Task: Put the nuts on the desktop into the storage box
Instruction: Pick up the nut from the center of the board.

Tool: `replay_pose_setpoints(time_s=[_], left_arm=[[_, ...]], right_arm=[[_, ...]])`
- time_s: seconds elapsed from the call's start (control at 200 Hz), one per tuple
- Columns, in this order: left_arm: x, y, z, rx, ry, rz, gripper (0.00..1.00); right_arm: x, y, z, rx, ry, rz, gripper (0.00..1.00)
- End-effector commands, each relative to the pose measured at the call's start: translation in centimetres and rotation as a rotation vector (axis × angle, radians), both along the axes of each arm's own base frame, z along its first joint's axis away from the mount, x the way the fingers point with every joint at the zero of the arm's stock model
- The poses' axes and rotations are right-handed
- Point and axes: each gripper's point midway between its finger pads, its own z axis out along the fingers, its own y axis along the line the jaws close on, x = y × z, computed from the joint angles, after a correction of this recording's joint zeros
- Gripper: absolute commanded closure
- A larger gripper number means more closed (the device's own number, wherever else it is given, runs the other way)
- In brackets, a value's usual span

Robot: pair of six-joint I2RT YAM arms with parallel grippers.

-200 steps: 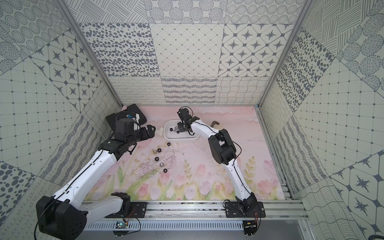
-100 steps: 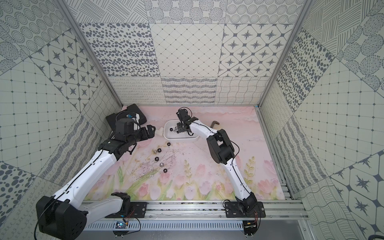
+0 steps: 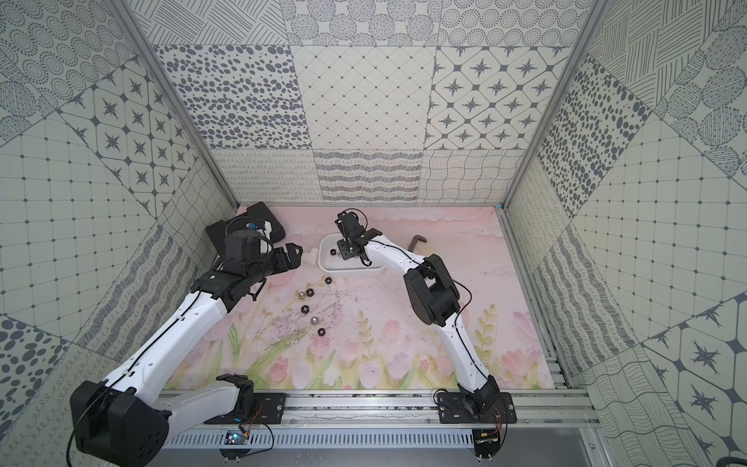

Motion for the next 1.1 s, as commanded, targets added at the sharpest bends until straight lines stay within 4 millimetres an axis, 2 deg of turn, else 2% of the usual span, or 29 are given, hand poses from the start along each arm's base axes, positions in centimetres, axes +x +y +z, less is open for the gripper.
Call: replay_pose_setpoints(time_s=[0.0, 0.11, 0.31, 0.445, 0.59, 0.796, 0.936, 1.091], left_arm=[[-0.2, 0.3, -0.1, 0.023, 0.005, 0.002, 0.01], [-0.2, 0.3, 0.0, 0.025, 0.004, 0.005, 0.01], [-0.3, 0.3, 0.0, 0.023, 0.005, 0.003, 0.01], [-0.3, 0.3, -0.1, 0.021, 0.007, 0.004, 0.01], [-0.3, 0.3, 0.0, 0.021, 0.005, 0.005, 0.01], [-0.3, 0.3, 0.0, 0.022, 0.005, 0.006, 0.01], [-0.2, 0.3, 0.1, 0.020, 0.001, 0.004, 0.01], [-0.2, 0.3, 0.1, 0.019, -0.001, 0.004, 0.01]], right_arm=[[-3.5, 2.5, 5.3, 0.089, -0.054, 0.097, 0.48], [-7.6, 3.4, 4.8, 0.113, 0.011, 0.159, 0.48], [-14.3, 4.2, 1.4, 0.078, 0.117, 0.238, 0.47], [-18.0, 4.8, -0.4, 0.037, 0.153, 0.287, 0.47], [-20.3, 5.1, -2.4, 0.019, 0.203, 0.291, 0.45], [-23.0, 6.7, -4.9, -0.044, 0.214, 0.332, 0.38], [-23.6, 7.4, -6.2, -0.069, 0.218, 0.340, 0.37], [-23.4, 8.1, -7.0, -0.086, 0.217, 0.343, 0.38]])
